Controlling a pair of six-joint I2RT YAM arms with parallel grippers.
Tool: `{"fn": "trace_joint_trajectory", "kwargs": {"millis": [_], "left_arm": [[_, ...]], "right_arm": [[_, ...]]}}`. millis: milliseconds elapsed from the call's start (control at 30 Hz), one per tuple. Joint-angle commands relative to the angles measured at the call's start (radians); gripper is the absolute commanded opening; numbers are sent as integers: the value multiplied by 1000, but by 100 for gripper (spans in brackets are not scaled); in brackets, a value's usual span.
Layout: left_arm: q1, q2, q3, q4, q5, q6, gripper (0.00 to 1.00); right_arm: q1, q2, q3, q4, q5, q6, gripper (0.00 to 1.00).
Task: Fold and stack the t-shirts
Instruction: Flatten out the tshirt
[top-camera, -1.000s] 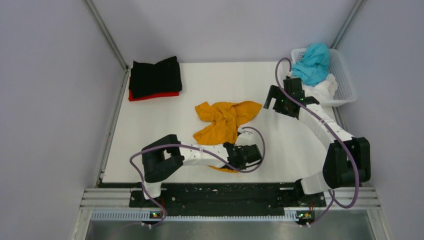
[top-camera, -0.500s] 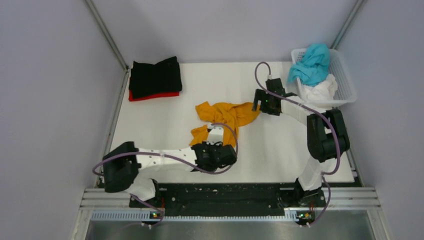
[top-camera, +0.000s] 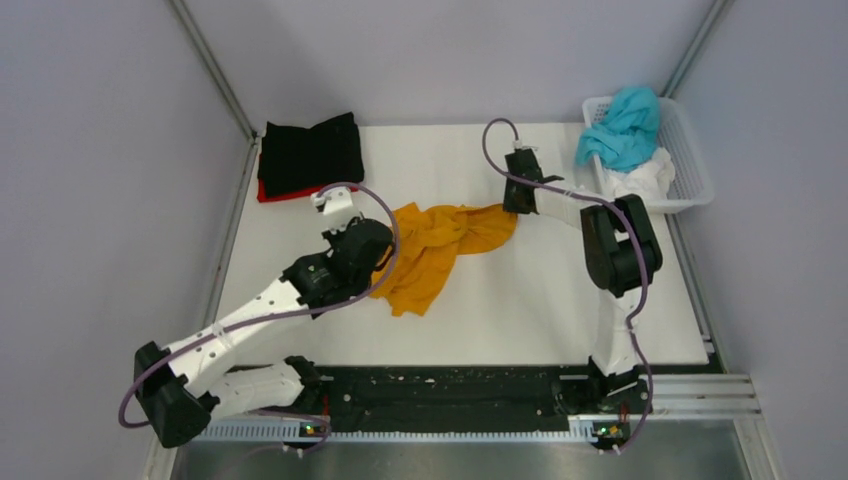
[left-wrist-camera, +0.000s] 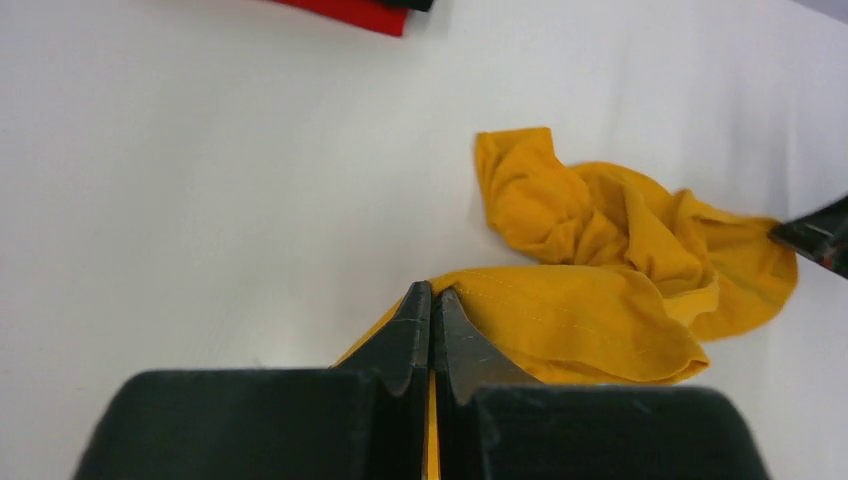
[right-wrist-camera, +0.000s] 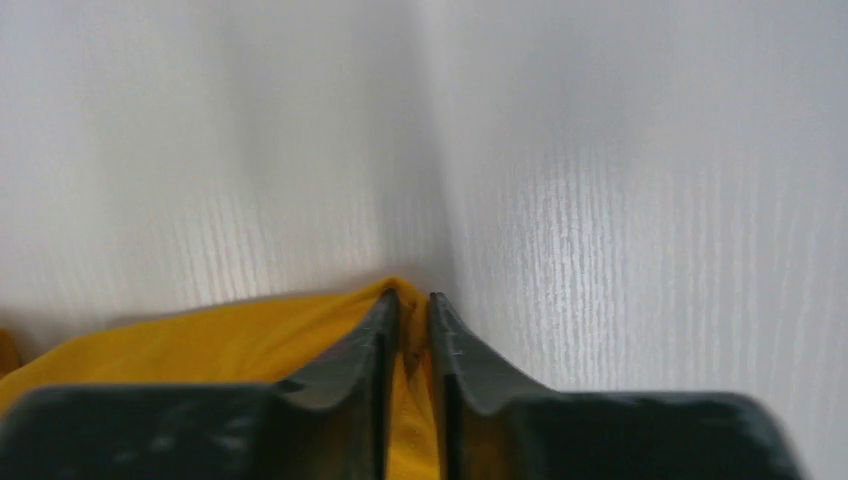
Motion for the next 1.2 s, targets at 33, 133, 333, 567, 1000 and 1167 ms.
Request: {"fn": "trace_joint_trajectory", "kwargs": {"millis": [33, 133, 333, 567, 1000, 1167], "left_arm": [[102, -52, 36, 37, -25, 118, 0], [137, -76, 46, 56, -35, 151, 0], [172, -119, 118, 113, -8, 262, 0], [182, -141, 360, 172, -17, 469, 0], [182, -226, 841, 86, 419, 688, 0], [182, -203, 1033, 15, 615, 706, 0]], "right_arm": [[12, 3, -50, -49, 103, 42, 0], [12, -124, -147, 19, 137, 36, 0], [14, -403, -166, 38, 151, -32, 0], [14, -697, 20, -77, 227, -193, 0], [13, -1004, 514, -254, -104, -306, 0], [14, -1042, 634, -300, -163, -321, 0]]}}
